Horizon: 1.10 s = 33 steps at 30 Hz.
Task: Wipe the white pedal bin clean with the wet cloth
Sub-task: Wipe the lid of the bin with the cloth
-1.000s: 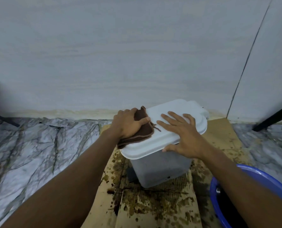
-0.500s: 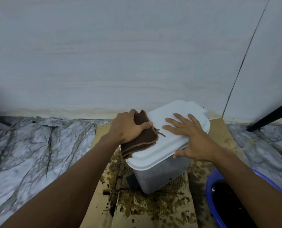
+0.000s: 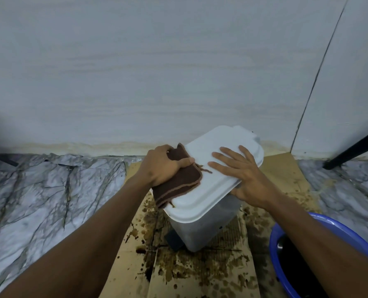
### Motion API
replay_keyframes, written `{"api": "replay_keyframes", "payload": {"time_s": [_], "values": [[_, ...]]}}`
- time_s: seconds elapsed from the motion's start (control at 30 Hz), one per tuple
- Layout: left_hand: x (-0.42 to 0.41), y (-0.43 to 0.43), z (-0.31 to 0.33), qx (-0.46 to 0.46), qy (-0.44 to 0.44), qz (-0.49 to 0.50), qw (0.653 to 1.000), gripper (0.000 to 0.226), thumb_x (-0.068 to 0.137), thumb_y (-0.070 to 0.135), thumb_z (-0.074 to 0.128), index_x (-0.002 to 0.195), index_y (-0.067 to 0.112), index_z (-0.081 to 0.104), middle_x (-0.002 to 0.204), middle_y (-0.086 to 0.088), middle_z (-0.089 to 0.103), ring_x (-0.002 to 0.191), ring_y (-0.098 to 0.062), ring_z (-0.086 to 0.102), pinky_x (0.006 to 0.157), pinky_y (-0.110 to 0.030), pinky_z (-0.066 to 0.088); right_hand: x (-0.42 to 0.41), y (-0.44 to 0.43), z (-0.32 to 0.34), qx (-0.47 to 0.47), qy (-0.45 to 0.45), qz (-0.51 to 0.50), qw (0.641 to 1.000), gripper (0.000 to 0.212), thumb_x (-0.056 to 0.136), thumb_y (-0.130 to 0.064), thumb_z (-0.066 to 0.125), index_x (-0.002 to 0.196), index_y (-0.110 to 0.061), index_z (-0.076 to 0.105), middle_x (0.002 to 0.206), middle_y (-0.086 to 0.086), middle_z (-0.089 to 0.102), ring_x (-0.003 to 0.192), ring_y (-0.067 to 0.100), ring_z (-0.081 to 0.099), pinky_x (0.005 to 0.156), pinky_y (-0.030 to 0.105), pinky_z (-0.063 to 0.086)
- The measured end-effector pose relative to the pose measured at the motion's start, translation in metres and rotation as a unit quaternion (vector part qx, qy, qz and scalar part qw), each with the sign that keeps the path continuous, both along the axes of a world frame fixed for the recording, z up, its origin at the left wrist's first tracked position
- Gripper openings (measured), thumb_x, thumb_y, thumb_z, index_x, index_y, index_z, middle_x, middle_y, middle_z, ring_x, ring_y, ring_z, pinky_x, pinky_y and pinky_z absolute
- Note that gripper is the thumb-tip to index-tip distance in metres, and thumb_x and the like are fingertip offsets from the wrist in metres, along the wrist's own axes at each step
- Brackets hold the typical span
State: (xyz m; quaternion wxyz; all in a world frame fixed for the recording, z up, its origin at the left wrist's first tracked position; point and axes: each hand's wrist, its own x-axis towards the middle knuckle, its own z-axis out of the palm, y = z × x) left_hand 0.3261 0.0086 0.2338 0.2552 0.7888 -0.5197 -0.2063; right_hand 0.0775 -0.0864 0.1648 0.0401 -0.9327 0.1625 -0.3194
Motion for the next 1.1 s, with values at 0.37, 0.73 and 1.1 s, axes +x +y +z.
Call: {"api": "replay_keyframes", "payload": {"time_s": [0.37,0.73,1.1], "values": [[-0.025,0.06,-0.031,-0.07,-0.172,-0.052,0.981,0.097,0.088,0.084,0.019,0.163,0.022,0.015,0.168,0.0,0.022,0.151,-0.022,0.023,0.124,-0.044,0.023,0.005,0.009,0.042,0.289,0.168,-0.066,0.94,0.126,0.042,-0.089,0.07,0.151,-0.055,0.016,0.162,-0.019,-0.02,0.146,0.003,-0.029,0.123,0.046,-0.004],[-0.004,0.039,-0.014,-0.024,0.019,-0.006,1.0,0.084,0.09,0.066,0.061,0.158,0.027,0.031,0.146,-0.001,0.056,0.124,-0.025,0.059,0.098,-0.034,0.047,0.022,0.053,0.032,0.332,0.109,-0.111,0.93,0.141,0.034,-0.085,0.078,0.154,-0.049,0.012,0.156,-0.013,-0.039,0.143,0.008,-0.036,0.117,0.042,-0.002],[-0.037,0.053,-0.034,-0.087,-0.041,-0.013,0.995,0.095,0.084,0.084,0.036,0.161,0.03,0.019,0.162,0.003,0.035,0.148,-0.024,0.033,0.12,-0.05,0.032,-0.006,0.021,0.054,0.331,0.187,-0.062,0.923,0.136,0.032,-0.086,0.076,0.15,-0.056,0.016,0.159,-0.016,-0.033,0.146,0.006,-0.031,0.123,0.054,-0.005]]}}
